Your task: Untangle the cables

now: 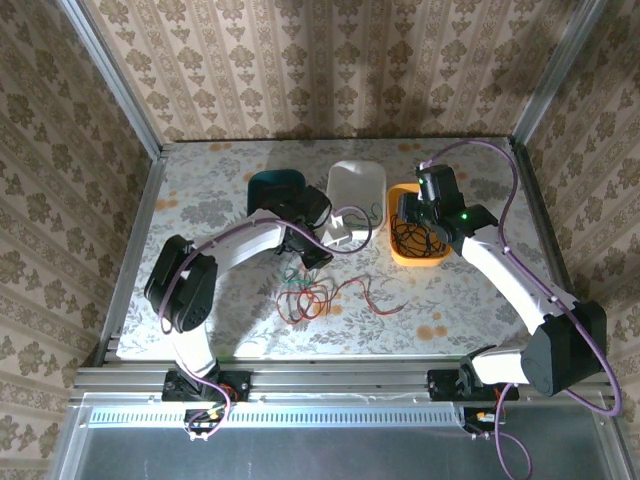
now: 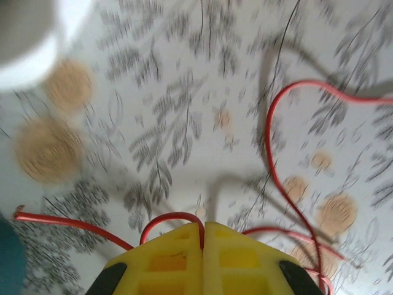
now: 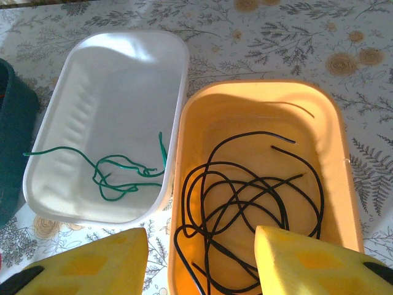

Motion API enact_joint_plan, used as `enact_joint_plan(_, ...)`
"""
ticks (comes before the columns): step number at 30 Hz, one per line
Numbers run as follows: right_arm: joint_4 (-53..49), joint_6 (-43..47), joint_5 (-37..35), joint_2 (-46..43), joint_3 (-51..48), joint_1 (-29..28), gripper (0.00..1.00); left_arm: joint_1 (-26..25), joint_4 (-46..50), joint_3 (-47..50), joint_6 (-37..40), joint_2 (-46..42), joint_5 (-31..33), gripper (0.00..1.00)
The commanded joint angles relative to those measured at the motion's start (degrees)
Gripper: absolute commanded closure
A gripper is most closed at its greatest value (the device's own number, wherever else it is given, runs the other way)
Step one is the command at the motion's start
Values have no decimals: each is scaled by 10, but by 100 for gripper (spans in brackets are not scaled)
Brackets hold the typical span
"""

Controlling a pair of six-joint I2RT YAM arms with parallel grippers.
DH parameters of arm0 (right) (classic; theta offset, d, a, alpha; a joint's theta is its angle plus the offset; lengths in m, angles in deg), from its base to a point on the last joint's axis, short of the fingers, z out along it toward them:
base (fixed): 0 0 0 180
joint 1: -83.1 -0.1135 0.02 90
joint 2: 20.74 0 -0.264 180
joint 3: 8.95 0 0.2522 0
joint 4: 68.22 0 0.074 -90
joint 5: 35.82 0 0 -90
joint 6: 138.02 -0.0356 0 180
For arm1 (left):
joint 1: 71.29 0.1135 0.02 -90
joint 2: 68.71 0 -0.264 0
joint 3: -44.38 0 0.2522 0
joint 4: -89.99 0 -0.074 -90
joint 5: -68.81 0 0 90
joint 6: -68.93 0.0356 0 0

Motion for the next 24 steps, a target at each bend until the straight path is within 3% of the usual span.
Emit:
enact_joint_plan(1, 5, 3, -11, -16, -3, 4, 50, -2, -52, -23, -20, -62, -58, 100)
enact_joint_plan(9, 6, 3, -14, -20, -8, 4, 50, 18, -197, 30, -87, -154, -136, 100)
enact_joint_plan(15, 10, -1, -14, -20, -8, 4, 50, 36, -233, 42, -122, -206, -191, 100)
enact_joint_plan(24, 13, -4, -10, -15, -7, 4, 50, 44, -308, 67, -128, -284, -115, 100)
